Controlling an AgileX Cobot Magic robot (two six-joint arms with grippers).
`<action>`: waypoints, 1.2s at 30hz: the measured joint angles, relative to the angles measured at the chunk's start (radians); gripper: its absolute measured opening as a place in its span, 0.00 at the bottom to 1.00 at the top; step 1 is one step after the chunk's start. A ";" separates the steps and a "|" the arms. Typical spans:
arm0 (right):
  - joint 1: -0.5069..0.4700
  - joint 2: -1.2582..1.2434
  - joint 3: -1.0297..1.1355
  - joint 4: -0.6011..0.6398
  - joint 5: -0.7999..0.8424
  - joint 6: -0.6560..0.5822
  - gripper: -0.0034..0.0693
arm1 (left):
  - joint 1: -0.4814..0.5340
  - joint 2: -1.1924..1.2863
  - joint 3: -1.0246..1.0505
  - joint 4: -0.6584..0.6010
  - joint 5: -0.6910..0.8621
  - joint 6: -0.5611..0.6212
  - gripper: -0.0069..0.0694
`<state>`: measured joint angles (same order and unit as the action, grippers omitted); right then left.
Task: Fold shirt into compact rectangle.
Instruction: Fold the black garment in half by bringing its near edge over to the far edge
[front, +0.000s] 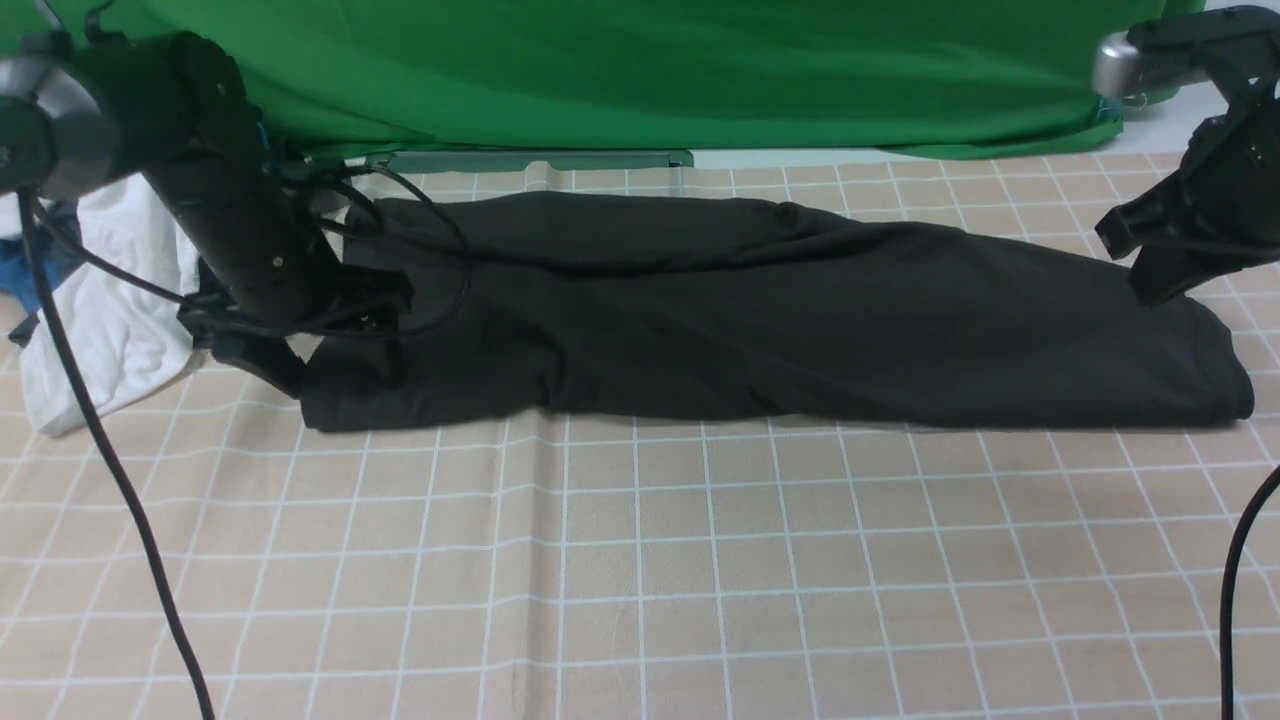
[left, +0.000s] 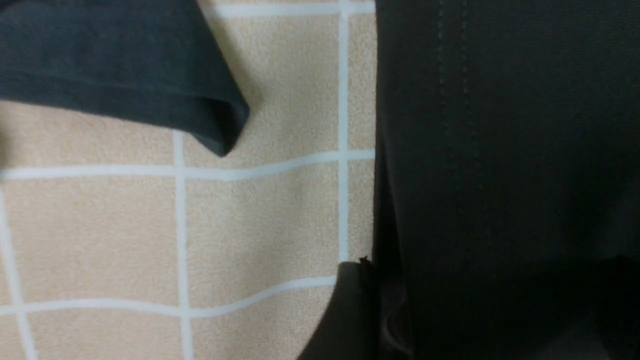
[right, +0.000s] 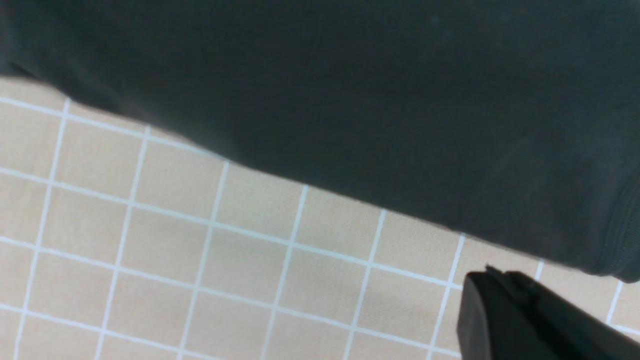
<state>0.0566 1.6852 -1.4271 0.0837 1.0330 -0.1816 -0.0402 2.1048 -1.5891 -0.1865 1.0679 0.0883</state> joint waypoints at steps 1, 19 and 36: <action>-0.005 0.006 0.000 0.000 0.000 0.007 0.10 | 0.000 0.015 -0.001 -0.014 0.011 0.000 0.68; -0.219 0.148 0.018 -0.004 0.007 0.059 0.80 | -0.001 -0.056 -0.029 -0.006 0.073 0.040 0.24; -0.219 0.352 0.018 0.028 -0.176 0.007 0.32 | -0.001 -0.058 -0.029 -0.006 0.077 0.041 0.24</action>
<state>-0.1622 2.0369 -1.4088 0.1112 0.8572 -0.1741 -0.0411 2.0472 -1.6185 -0.1923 1.1451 0.1297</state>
